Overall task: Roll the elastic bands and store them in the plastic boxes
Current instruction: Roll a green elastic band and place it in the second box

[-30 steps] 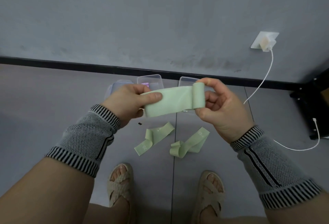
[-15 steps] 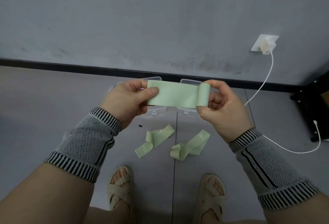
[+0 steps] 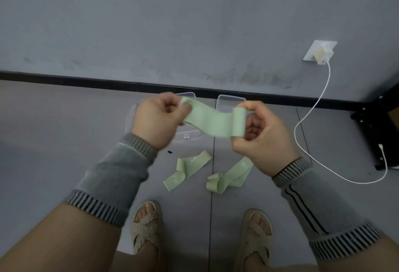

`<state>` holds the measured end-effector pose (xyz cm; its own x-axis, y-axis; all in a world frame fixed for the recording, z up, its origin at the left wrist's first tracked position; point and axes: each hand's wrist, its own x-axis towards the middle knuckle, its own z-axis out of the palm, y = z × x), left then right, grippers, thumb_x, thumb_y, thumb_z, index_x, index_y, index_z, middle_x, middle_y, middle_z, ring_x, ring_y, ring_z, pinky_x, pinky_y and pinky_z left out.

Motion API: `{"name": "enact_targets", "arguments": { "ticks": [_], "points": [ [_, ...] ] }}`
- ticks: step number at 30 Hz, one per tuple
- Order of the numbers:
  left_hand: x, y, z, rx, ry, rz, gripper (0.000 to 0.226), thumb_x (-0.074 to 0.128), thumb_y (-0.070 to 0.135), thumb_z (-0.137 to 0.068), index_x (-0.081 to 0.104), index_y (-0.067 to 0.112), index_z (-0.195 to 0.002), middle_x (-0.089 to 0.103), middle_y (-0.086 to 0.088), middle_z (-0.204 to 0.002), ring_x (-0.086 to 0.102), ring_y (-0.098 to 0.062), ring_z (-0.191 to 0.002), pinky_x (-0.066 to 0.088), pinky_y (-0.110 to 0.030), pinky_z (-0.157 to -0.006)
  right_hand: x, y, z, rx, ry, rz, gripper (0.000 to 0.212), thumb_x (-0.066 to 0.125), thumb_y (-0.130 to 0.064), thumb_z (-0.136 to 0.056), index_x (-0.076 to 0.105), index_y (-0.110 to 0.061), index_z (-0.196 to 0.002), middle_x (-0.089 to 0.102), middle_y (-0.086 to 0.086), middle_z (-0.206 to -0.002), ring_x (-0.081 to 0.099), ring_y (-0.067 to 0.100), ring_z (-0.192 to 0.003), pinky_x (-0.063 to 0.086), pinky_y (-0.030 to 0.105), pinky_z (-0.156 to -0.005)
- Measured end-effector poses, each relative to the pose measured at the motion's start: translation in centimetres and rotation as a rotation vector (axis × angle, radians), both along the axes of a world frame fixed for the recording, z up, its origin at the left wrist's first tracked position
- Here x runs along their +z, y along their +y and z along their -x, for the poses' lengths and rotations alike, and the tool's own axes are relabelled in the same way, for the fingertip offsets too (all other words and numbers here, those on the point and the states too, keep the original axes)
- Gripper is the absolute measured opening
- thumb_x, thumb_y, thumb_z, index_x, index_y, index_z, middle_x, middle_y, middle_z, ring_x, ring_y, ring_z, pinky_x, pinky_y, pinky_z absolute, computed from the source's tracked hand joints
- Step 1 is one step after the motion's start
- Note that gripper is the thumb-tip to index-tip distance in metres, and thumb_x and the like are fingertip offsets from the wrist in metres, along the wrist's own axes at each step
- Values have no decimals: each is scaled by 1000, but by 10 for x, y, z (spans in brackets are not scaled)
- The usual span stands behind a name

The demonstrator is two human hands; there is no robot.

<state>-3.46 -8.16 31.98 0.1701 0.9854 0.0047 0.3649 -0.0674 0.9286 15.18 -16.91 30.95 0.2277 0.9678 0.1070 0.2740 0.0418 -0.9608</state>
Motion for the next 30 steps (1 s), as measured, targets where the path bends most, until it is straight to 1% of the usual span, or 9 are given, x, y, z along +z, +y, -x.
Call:
{"name": "enact_targets", "arguments": {
  "ticks": [7,10,13,16,20,22,25,27,30],
  "points": [
    [-3,0,5,6,-165,189,17,63,16,-88,61,19,-70,64,11,-56,57,-1,-53,48,-19,-52,-4,4,-8,-16,-34,28,52,69,7,-67,57,-31,-101,56,1,-68,51,9,-58,46,20,-57],
    [1,-1,0,-56,-402,359,19,53,8,-92,55,13,-73,66,-1,-74,63,-13,-73,55,-31,-71,-3,3,-11,-22,-60,16,54,67,8,-68,57,-32,-103,57,12,-74,50,10,-60,46,20,-57],
    [5,-2,-3,-63,-604,448,15,57,3,-83,48,9,-73,64,-9,-79,63,-22,-79,56,-35,-66,-2,3,-7,4,-73,5,56,68,6,-68,57,-36,-104,58,13,-77,51,11,-62,47,21,-60],
    [1,1,-5,-33,-418,347,15,53,1,-72,47,15,-75,66,-8,-90,62,-23,-87,52,-31,-64,-2,4,-3,60,-89,7,58,69,4,-67,57,-36,-106,57,16,-81,50,15,-62,48,25,-60],
    [-8,-3,-13,-49,260,-70,26,49,4,-83,57,23,-100,63,8,-106,59,-12,-98,46,-24,-83,-1,1,8,173,-77,15,56,66,-3,-62,57,-36,-108,55,16,-81,50,24,-62,50,38,-61],
    [-8,-9,-21,-142,213,-136,33,45,10,-84,60,19,-113,61,10,-109,56,-8,-97,40,-18,-84,0,0,15,233,-59,14,56,66,-3,-62,57,-37,-106,55,15,-79,50,25,-63,50,41,-61],
    [-1,-21,-33,-256,-93,7,30,43,8,-89,62,11,-112,63,7,-106,56,5,-94,40,-6,-87,3,-2,18,291,21,18,56,65,-2,-63,58,-38,-105,54,6,-73,49,20,-62,46,35,-60],
    [3,-26,-36,-256,-174,118,28,41,8,-94,67,17,-96,65,15,-89,56,12,-80,41,-5,-78,5,-3,16,305,93,32,54,63,1,-64,58,-33,-106,55,0,-73,50,12,-65,46,30,-62],
    [4,-23,-32,-216,-112,198,35,43,16,-95,60,21,-65,56,16,-59,49,1,-61,40,-20,-68,5,-3,10,294,125,47,52,63,2,-65,58,-27,-108,56,-4,-70,52,10,-65,46,27,-62]
  ]
}}
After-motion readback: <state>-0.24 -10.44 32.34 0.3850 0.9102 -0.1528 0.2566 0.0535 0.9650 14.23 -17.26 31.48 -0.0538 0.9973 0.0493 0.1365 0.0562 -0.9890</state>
